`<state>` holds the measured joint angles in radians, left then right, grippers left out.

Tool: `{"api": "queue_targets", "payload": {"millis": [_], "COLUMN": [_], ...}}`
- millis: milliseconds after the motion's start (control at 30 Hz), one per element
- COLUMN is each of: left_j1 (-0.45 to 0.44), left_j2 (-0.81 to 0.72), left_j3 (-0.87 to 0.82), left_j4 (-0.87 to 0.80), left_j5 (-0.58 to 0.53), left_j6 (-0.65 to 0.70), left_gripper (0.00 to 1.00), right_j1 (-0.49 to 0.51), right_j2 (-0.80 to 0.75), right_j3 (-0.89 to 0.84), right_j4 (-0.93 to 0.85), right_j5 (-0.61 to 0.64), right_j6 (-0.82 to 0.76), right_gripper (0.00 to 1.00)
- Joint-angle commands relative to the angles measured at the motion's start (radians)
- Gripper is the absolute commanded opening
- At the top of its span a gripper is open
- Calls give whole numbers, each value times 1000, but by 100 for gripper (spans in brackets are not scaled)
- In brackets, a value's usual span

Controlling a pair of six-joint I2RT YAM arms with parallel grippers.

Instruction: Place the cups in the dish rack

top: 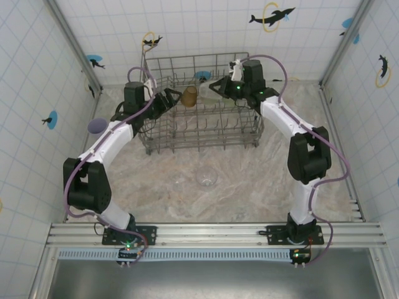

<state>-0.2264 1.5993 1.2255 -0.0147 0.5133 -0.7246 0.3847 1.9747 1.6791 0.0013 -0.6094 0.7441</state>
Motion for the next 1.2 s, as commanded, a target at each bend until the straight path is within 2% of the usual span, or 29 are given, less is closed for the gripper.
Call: {"api": "queue_targets", "payload": {"millis": [0,133,267,533,667,767,933,1067,1167], "left_j1": [12,21,23,22,22,23,23,18,16], "left_j2": [29,81,124,173,201,219,229,247,253], "left_j3": [9,39,74,92,88,98,98,81,85], "left_j4": [93,143,184,344,456,485,528,633,612], "left_j5": [93,162,176,205,221,221,221,244,240], "left_j6": [-43,-84,-137,-302,-421,-456,-498,-582,-578], "left_gripper": [98,98,98,98,98,98,98,98,98], "right_j1": [-17,-17,-14,5,10,14,25,32,37], "right_j2": [26,42,54,81,106,126,136,142,149], "right_j3": [-41,-91,-145,-136,-131,-125,-111,-104,-90], "right_j4": [273,454,638,709,793,863,850,853,859], "right_j5": [-114,-150,-173,-183,-186,-188,-187,-182,-178], "right_j6": [132,232,338,385,476,535,522,521,527], "right_gripper": [0,0,0,0,0,0,0,0,0]}}
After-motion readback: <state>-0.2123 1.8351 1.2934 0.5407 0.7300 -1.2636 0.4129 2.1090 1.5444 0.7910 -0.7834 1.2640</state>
